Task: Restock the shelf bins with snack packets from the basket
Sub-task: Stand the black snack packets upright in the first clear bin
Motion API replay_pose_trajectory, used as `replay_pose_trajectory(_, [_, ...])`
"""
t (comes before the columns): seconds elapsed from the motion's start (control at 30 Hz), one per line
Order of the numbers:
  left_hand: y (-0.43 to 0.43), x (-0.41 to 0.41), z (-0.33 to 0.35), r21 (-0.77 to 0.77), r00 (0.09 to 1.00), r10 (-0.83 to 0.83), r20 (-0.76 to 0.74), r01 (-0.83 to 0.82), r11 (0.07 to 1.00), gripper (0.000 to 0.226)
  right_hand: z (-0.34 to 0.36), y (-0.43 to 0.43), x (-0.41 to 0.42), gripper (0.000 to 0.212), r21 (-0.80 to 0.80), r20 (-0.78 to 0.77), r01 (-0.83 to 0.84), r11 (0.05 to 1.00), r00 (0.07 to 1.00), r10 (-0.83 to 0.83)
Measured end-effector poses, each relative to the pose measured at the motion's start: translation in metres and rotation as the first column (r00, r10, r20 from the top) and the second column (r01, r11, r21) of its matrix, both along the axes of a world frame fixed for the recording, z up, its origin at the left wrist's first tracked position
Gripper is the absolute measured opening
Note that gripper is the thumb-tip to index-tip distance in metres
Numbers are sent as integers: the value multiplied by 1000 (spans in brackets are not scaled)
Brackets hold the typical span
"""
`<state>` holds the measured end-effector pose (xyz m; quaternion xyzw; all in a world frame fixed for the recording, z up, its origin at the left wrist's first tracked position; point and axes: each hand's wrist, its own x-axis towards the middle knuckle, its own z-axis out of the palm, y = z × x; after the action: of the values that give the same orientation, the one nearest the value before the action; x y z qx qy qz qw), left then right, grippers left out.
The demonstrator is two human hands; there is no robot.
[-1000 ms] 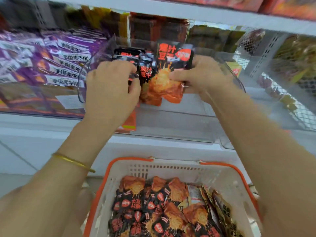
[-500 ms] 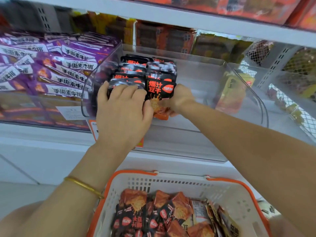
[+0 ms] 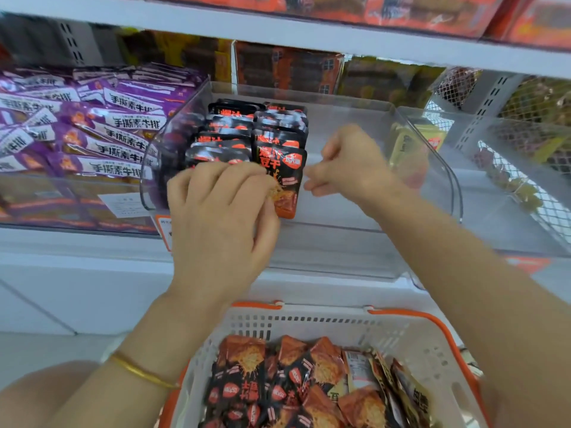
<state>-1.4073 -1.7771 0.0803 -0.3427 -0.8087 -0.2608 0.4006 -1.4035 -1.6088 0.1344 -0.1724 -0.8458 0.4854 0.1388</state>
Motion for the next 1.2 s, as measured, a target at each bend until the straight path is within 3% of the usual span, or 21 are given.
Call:
replay_pose_trajectory(0.1, [2,33,-14,-69,993,-97,71,102,992,21,-3,-9,65,33,-125,-218,-133,983,970,104])
replay_pose_trajectory(0.13, [3,42,-24,-144,983,-112,146,133,981,21,-16,-12,83,30,-161,-185,-183,970,971,152])
replay_pose_trajectory(0.2, [6,54,-50,-311,939,-77,335,187,932,25,-60,-13,102,23,-194,28,-241,951,968,251])
replay_pose_trajectory(0.3, [13,64,-80,-529,855,64,515,258,808,34,-163,2,105,18,99,532,-366,926,805,262])
replay_pose_trajectory(0.37, [18,64,-91,-614,816,146,559,290,734,30,-236,14,106,11,238,702,-467,852,689,181])
replay_pose_trajectory(0.4, [19,62,-96,-627,811,159,563,294,721,29,-267,17,109,12,273,729,-506,818,664,168])
replay_pose_trajectory(0.57, [26,57,-106,-668,798,215,563,287,686,28,-336,11,111,67,527,678,-664,531,705,208])
replay_pose_trajectory(0.73, [28,58,-111,-680,800,220,558,290,673,29,-352,16,122,52,625,718,-666,406,695,35])
replay_pose_trajectory(0.8, [28,57,-113,-681,799,222,558,288,673,28,-349,22,122,41,589,740,-673,447,672,36])
replay_pose_trajectory(0.87, [28,54,-114,-668,795,215,567,290,685,25,-340,28,113,32,502,779,-671,546,625,52])
replay_pose_trajectory(0.97, [28,50,-116,-619,759,197,620,319,718,26,-305,43,99,30,432,735,-534,726,675,60])
replay_pose_trajectory(1.1, [32,47,-116,-481,579,210,788,366,796,30,-226,50,97,21,127,573,-372,920,784,238])
replay_pose_trajectory(1.17, [35,46,-115,-360,462,160,872,384,851,34,-191,42,107,7,-99,450,-263,960,848,279])
replay_pose_trajectory(1.2, [37,46,-112,-295,430,119,895,371,880,31,-178,38,110,11,-184,406,-229,956,868,286])
